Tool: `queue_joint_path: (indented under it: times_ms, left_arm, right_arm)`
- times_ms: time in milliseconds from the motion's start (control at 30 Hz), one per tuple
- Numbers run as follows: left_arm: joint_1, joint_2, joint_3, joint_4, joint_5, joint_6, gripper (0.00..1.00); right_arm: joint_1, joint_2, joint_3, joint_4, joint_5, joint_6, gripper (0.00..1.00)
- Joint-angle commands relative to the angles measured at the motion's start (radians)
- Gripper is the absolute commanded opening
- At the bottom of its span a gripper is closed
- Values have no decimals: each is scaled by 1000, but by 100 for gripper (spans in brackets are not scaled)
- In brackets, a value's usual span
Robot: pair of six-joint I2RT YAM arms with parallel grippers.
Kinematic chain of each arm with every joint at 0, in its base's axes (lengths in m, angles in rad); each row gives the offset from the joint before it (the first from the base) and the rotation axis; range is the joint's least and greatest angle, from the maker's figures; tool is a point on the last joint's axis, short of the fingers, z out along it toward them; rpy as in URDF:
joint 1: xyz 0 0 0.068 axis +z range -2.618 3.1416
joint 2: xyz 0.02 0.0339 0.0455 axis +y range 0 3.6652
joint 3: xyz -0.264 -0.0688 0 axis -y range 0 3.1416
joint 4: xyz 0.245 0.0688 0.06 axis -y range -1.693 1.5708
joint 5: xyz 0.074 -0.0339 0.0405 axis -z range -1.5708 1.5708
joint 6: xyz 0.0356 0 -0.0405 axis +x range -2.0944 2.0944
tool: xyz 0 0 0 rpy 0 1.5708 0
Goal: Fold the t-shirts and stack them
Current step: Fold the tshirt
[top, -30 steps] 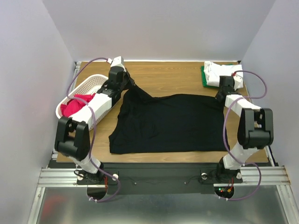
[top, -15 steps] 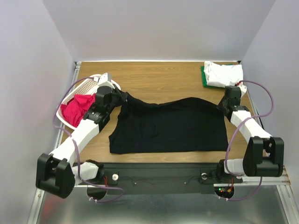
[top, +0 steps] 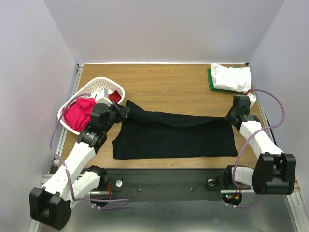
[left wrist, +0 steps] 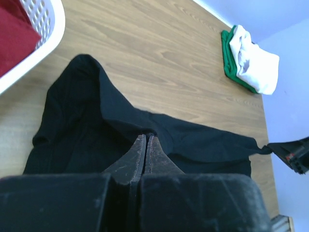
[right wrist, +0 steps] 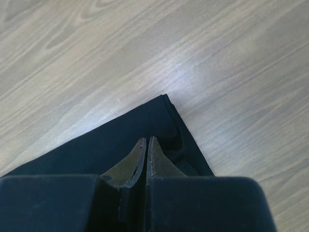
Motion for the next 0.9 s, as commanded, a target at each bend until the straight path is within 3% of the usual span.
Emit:
queue_joint_path:
  times_ms: [0, 567, 633, 667, 700, 767, 867]
  left_arm:
    - [2, -70, -34, -35, 42, -32, 0]
    - [2, -253, -117, -227, 114, -78, 0]
    - [2, -291, -115, -294, 110, -80, 33]
    - [2, -305, -108, -317, 105, -84, 48]
    - [2, -322, -100, -342, 97, -86, 77]
    - [2, -374, -68, -405, 50, -86, 88]
    - [2, -394, -46, -413, -14, -69, 98]
  right_arm:
    - [1, -10, -10, -13, 54, -4, 0]
    - [16, -94, -55, -18, 149, 8, 2]
    - [19, -113, -47, -19, 154, 7, 13]
    - [20, -134, -44, -21, 157, 7, 36]
    - [23, -145, -41, -22, 157, 8, 48]
    - [32, -168, -32, -24, 157, 13, 63]
    - [94, -200, -21, -21, 126, 27, 68]
